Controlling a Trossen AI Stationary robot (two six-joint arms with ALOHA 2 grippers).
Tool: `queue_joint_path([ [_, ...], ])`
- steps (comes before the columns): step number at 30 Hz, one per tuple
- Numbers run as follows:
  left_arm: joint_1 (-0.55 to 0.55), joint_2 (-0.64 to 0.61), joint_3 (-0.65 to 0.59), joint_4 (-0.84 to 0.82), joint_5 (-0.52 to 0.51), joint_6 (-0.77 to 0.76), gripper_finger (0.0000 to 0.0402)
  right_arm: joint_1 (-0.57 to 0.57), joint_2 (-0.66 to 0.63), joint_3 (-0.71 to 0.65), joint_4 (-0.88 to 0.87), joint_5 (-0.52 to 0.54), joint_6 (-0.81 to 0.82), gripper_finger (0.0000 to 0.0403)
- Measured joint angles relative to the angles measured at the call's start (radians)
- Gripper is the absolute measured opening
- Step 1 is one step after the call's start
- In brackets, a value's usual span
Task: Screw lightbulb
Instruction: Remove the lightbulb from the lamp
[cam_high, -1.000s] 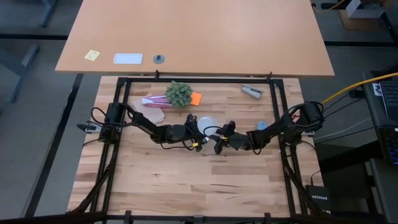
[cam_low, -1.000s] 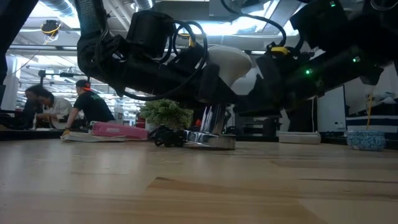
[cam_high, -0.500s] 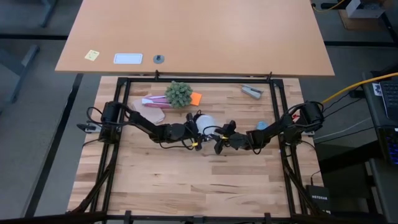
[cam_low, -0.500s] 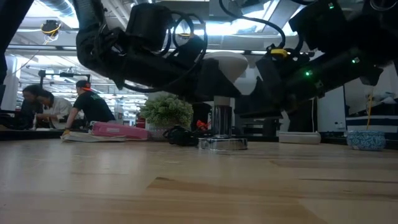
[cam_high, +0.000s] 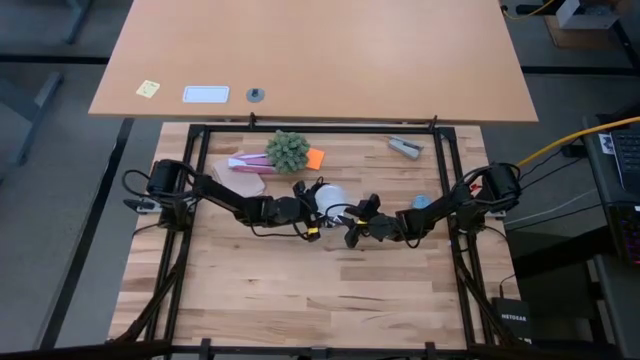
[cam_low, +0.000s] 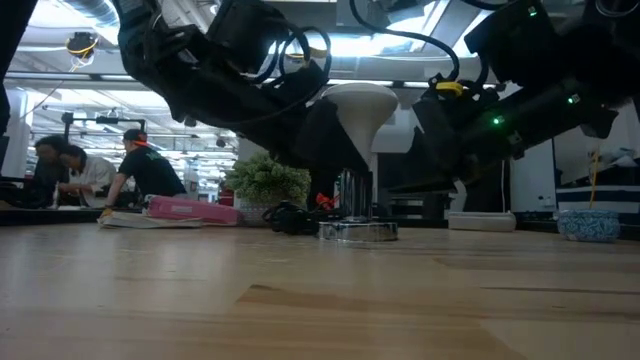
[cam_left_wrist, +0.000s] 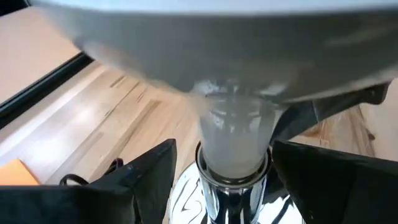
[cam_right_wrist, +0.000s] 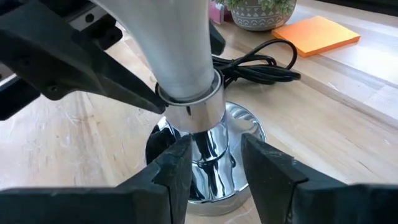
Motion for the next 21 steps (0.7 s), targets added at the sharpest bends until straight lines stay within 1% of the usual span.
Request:
queue_joint_path([
  [16,0.001,-0.009,0.000,-0.017,0.000,0.001,0.0255,0.000,0.000,0.000,-0.023,0.000,0.000,0.0143],
  [21,0.001,-0.016,0.000,-0.087,0.000,-0.036,0.0255,0.000,0.000,0.000,-0.024,0.000,0.000,0.0143],
])
